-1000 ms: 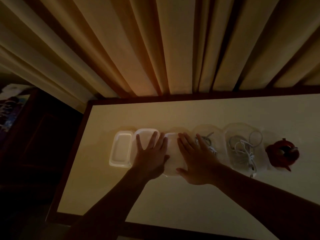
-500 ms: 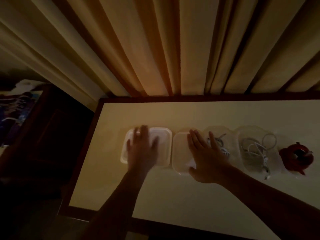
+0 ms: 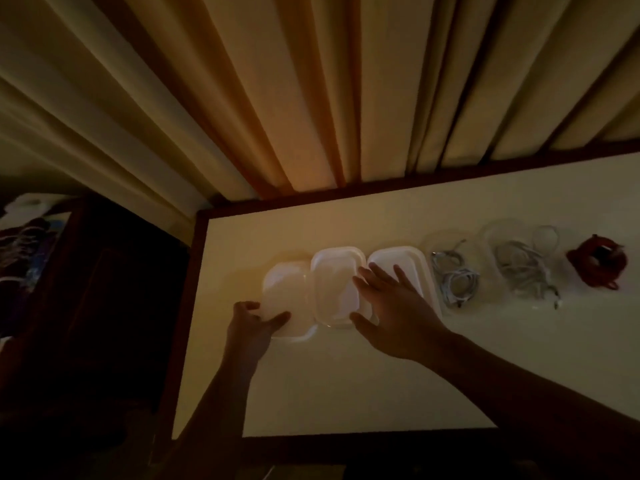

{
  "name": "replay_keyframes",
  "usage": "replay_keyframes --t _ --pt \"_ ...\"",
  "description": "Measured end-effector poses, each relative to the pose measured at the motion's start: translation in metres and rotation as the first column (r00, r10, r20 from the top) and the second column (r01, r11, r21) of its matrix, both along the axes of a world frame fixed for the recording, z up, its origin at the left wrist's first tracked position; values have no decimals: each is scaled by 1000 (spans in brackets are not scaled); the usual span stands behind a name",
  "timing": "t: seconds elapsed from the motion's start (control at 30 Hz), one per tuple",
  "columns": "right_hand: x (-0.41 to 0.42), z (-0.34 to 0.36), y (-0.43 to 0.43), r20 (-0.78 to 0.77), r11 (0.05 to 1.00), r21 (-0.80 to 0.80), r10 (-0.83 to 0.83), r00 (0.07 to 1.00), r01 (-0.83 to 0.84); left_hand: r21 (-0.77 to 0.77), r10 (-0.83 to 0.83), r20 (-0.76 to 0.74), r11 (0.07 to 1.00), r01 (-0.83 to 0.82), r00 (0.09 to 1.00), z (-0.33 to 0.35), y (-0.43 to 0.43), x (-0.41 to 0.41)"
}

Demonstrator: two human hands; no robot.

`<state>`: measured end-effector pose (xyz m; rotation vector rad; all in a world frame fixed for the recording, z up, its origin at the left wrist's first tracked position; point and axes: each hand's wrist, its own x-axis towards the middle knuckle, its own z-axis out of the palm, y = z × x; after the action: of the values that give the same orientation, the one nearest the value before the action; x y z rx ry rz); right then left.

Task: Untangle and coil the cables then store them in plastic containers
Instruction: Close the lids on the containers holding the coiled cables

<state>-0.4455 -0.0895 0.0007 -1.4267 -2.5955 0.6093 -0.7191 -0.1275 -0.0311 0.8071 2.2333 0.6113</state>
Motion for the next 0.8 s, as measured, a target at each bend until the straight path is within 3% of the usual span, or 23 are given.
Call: replay_keyframes --t 0.07,0.13,0.2,0.27,0.37,0.47,0.6,0.7,0.8 --pt "-2 6 -6 -95 998 -16 -61 994 60 92 -1 44 996 -3 999 18 -6 3" --pt "0 18 -9 -261 975 -140 -202 944 171 167 -92 1 982 90 996 40 -9 12" --pt "4 32 -10 -380 874 -411 -422 823 258 202 -229 -141 946 255 963 61 -9 32" --pt "8 45 -10 -441 712 -667 -615 654 219 240 -326 -261 890 388 909 77 -5 63" --pt "21 64 -9 -473 568 -816 -762 442 107 275 -448 -471 743 610 759 82 1 115" --pt "43 71 -7 -460 504 -857 -842 283 107 274 -586 -603 485 831 541 71 4 165" --pt "98 48 3 -400 552 -682 -831 387 480 339 -725 -583 194 921 367 64 14 218" --pt "139 29 23 -302 596 -543 -796 525 592 246 -790 -488 284 927 372 46 36 230" --pt "171 10 49 -85 738 -267 -658 748 619 -78 -841 -479 324 943 249 22 63 244"
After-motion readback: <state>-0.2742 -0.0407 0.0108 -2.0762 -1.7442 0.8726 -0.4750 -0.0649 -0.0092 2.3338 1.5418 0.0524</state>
